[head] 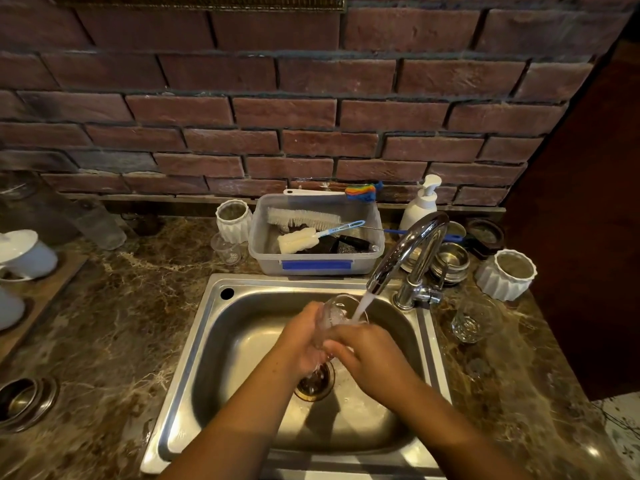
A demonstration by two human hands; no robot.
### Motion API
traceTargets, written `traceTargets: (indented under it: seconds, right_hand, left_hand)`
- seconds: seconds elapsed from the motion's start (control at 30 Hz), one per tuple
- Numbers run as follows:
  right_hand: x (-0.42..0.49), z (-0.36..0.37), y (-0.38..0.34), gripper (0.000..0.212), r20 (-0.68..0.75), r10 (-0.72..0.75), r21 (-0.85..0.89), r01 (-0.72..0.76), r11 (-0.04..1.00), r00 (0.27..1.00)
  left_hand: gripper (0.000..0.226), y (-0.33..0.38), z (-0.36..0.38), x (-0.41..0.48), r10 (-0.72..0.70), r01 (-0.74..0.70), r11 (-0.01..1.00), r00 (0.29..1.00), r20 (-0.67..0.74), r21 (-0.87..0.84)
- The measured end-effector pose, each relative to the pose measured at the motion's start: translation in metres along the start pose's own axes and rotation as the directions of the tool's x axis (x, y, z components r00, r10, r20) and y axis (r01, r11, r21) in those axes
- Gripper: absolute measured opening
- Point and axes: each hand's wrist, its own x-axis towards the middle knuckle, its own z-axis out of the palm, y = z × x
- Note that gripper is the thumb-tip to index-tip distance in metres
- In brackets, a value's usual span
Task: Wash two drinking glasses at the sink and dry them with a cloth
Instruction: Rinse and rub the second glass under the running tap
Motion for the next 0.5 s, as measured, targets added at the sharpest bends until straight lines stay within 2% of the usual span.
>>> traceTargets:
  seconds: [0.03,0.07,0.1,0.13,0.17,0.2,0.23,0.27,0.3,0.33,0.37,0.4,0.43,0.5]
  right_hand:
    - [0.001,0.005,0.0,0.023,-0.045,0.117,0.228,-0.104,0.968,0.992]
    - [0.003,0.009,-0.002,0.025,-0.08,0.247,0.435,-0.189,0.881,0.966]
    - [0.006,0.012,-0.002,0.026,-0.073,0.393,0.627,-0.264,0.733,0.917]
    - [0.008,0.013,0.0,0.025,0.007,0.531,0.796,-0.326,0.51,0.847]
    - [0.01,0.013,0.004,0.025,0.15,0.606,0.908,-0.351,0.227,0.781]
    - [0.01,0.012,0.009,0.028,0.303,0.6,0.939,-0.341,-0.053,0.74]
    - [0.009,0.009,0.013,0.033,0.422,0.547,0.906,-0.324,-0.272,0.723]
    - [0.008,0.007,0.016,0.038,0.487,0.496,0.861,-0.301,-0.41,0.719]
    - [0.007,0.008,0.019,0.04,0.513,0.478,0.835,-0.284,-0.472,0.713]
    - [0.005,0.01,0.021,0.041,0.516,0.484,0.832,-0.278,-0.48,0.707]
    - [0.005,0.013,0.024,0.041,0.506,0.49,0.841,-0.278,-0.465,0.71]
    - [0.005,0.015,0.024,0.041,0.483,0.498,0.86,-0.285,-0.423,0.72]
    - [0.007,0.015,0.023,0.04,0.443,0.523,0.891,-0.291,-0.349,0.728]
    - [0.009,0.018,0.022,0.035,0.319,0.613,0.939,-0.33,-0.098,0.723]
  left_hand:
    - [0.022,-0.004,0.004,0.003,0.119,-0.108,0.989,0.987,-0.107,0.1]
    - [0.022,-0.008,0.008,0.005,0.254,-0.217,0.953,0.953,-0.167,0.212]
    - [0.021,-0.012,0.011,0.005,0.403,-0.332,0.883,0.899,-0.173,0.333]
    - [0.019,-0.016,0.013,0.005,0.553,-0.445,0.77,0.823,-0.13,0.458]
    - [0.017,-0.018,0.012,0.004,0.685,-0.539,0.606,0.727,-0.04,0.585]
    - [0.013,-0.019,0.01,0.004,0.772,-0.598,0.403,0.629,0.094,0.693]
    - [0.008,-0.018,0.007,0.004,0.799,-0.631,0.184,0.543,0.259,0.754]
    - [0.007,-0.017,0.004,0.004,0.769,-0.643,-0.024,0.477,0.426,0.765]
    - [0.012,-0.014,0.0,0.006,0.707,-0.635,-0.194,0.438,0.556,0.748]
    - [0.018,-0.011,-0.002,0.009,0.652,-0.619,-0.294,0.427,0.626,0.728]
    - [0.022,-0.009,-0.003,0.01,0.631,-0.609,-0.315,0.439,0.64,0.728]
    - [0.022,-0.009,-0.003,0.009,0.638,-0.613,-0.265,0.467,0.612,0.744]
    - [0.02,-0.009,-0.002,0.008,0.659,-0.625,-0.166,0.505,0.557,0.763]
    - [0.016,-0.015,0.001,0.008,0.695,-0.63,0.093,0.596,0.403,0.771]
